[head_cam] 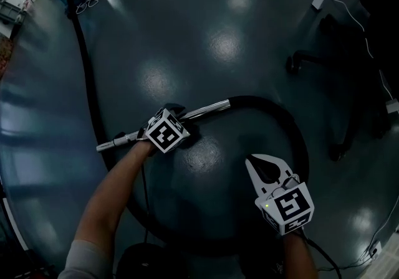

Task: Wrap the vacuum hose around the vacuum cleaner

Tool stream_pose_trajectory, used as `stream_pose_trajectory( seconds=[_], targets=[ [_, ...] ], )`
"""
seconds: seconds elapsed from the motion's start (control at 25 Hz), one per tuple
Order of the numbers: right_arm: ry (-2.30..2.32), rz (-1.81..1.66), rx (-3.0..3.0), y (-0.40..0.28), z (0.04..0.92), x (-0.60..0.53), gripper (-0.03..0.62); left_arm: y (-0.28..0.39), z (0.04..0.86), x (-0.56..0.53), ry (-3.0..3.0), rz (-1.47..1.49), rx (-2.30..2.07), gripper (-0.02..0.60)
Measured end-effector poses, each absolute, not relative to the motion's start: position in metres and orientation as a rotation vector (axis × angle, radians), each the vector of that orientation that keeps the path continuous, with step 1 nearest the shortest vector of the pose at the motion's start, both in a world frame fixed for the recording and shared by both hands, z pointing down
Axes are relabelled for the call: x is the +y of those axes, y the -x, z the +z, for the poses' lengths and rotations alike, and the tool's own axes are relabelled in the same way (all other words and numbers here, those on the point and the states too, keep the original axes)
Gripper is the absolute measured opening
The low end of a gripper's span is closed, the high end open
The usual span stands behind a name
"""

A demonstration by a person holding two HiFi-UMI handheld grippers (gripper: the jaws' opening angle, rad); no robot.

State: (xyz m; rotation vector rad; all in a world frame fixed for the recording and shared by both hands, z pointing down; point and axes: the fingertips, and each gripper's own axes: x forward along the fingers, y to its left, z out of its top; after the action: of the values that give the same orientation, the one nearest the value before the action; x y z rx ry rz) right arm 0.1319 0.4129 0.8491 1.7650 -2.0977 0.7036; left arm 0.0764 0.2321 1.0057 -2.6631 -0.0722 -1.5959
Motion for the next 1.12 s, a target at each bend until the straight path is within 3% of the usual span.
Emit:
stream_pose_trajectory(
  seconds=[0.48,0.68,1.12],
  targets=[
    [-1.835,0.803,-2.050,-0.130,0.874,0.442,0.003,-0.073,1.027,0.234,2.571,-1.706,-0.256,0.285],
    [-1.829,0.801,-2.047,-0.125,0.876,0.448,0.003,-0.070,1.024,0.245,2.542,-1.748,-0.275,0.179],
    [-1.722,0.747,-2.072,-0.131,0.883,0.449,0.003,-0.048,1.011,0.263,2.556,-1.712,-0.124,0.175]
  ],
)
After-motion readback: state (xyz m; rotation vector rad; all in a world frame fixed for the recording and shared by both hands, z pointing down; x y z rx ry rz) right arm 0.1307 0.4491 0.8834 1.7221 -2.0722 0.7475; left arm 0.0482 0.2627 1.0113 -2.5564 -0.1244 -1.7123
